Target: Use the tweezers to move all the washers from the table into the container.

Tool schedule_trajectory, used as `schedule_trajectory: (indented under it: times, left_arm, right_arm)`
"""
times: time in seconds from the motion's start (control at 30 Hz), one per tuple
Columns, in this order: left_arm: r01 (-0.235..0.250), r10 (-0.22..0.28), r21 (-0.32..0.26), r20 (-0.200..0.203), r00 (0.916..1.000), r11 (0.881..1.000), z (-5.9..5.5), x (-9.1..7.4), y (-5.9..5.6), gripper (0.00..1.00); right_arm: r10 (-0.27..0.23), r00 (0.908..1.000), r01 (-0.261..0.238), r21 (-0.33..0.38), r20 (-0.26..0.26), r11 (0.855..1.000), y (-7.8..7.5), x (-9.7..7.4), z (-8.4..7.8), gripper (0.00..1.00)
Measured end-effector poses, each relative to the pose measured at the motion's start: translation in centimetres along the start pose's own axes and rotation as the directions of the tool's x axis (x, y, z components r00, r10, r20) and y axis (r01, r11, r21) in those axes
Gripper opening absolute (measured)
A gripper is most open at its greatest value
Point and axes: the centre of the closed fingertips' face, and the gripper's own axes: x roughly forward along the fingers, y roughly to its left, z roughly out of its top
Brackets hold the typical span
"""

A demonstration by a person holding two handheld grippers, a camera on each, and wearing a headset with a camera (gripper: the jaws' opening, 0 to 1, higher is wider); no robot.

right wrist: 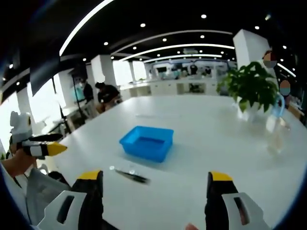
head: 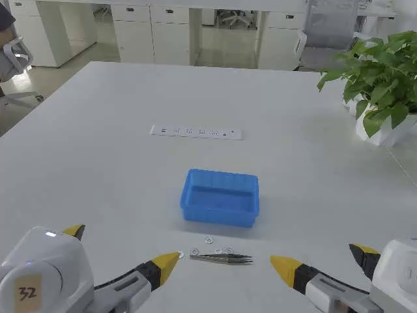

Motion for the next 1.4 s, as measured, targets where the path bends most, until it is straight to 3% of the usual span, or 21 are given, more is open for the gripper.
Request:
schedule_trajectory:
  times: [0.23, 0.4, 0.87, 1.1, 1.4]
  left_arm:
    - [0.020, -0.020, 0.010, -0.010, 0.9997, 1.000, 0.1, 0.0, -0.1, 0.96]
    - [0.026, -0.026, 0.012, 0.003, 0.9997, 1.000, 0.6, -0.4, -0.2, 0.95]
    - [0.028, -0.028, 0.040, -0.008, 0.9996, 0.999, 1.1, -0.6, 0.2, 0.93]
    - [0.034, -0.033, 0.041, -0.012, 0.9994, 0.999, 1.3, -0.4, -0.1, 0.94]
    - [0.026, -0.025, 0.037, -0.015, 0.9996, 0.999, 1.7, -0.6, -0.2, 0.95]
  right_arm:
    - [-0.018, 0.9998, 0.018, 0.015, 0.005, 1.000, -0.9, 0.2, 0.1, 0.87]
    - [-0.013, 0.9999, 0.013, 0.014, 0.010, 1.000, -0.8, 0.3, 0.5, 0.86]
    - [-0.008, 1.0000, 0.008, 0.004, -0.003, 1.000, -0.9, 0.5, 0.3, 0.86]
    - [-0.011, 0.9999, 0.011, 0.016, -0.008, 1.000, -1.3, 0.5, 0.3, 0.85]
    - [0.027, 0.9996, -0.027, -0.006, 0.009, 1.000, -0.5, 0.5, 1.5, 0.87]
